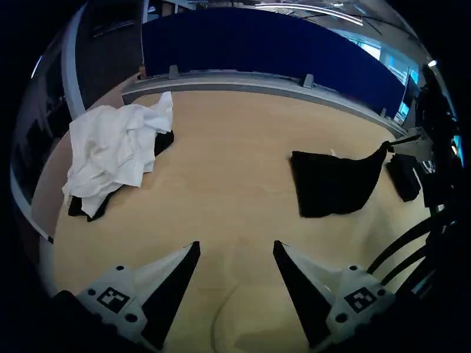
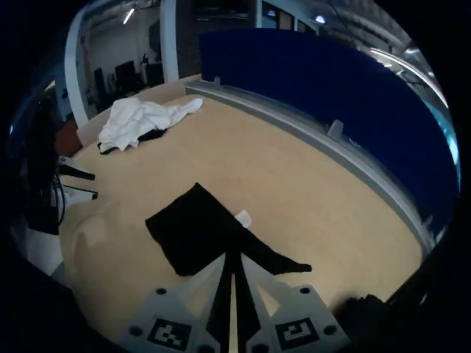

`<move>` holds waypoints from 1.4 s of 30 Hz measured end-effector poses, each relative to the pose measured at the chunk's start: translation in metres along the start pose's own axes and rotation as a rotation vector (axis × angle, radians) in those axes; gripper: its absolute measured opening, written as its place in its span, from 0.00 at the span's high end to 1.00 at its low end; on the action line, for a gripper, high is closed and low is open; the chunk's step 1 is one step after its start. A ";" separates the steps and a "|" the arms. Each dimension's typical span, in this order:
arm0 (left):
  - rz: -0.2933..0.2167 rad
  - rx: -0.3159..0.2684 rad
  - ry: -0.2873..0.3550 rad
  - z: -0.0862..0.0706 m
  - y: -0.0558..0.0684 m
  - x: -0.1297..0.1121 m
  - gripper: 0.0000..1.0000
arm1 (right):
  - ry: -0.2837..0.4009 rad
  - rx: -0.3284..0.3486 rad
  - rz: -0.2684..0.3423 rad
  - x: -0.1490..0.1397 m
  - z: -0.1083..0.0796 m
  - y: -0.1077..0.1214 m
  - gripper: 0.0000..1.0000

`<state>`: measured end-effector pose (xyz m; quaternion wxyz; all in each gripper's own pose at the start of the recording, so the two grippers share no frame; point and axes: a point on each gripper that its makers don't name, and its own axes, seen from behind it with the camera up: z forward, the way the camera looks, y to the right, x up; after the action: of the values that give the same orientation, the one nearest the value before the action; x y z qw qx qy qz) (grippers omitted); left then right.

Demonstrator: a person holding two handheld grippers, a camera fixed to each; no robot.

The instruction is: Fold towel

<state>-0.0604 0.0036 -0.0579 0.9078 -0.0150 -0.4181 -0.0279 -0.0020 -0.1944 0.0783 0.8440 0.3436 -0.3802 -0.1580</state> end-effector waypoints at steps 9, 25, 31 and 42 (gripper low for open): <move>-0.030 0.001 0.025 -0.003 -0.003 0.003 0.08 | 0.001 0.081 -0.077 0.033 0.035 -0.050 0.97; -0.064 0.004 0.045 -0.007 -0.009 -0.003 0.08 | -0.154 0.260 -0.140 -0.010 0.122 -0.156 0.97; -0.079 0.005 0.043 -0.007 -0.014 -0.005 0.08 | -0.175 0.266 -0.114 -0.020 0.128 -0.161 0.97; -0.068 -0.004 0.045 -0.006 -0.011 -0.001 0.08 | -0.148 0.264 -0.102 -0.011 0.118 -0.157 0.93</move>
<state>-0.0572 -0.0074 -0.0627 0.9155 -0.0019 -0.3977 -0.0602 -0.0989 -0.3552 0.0186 0.7521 0.4579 -0.4408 -0.1743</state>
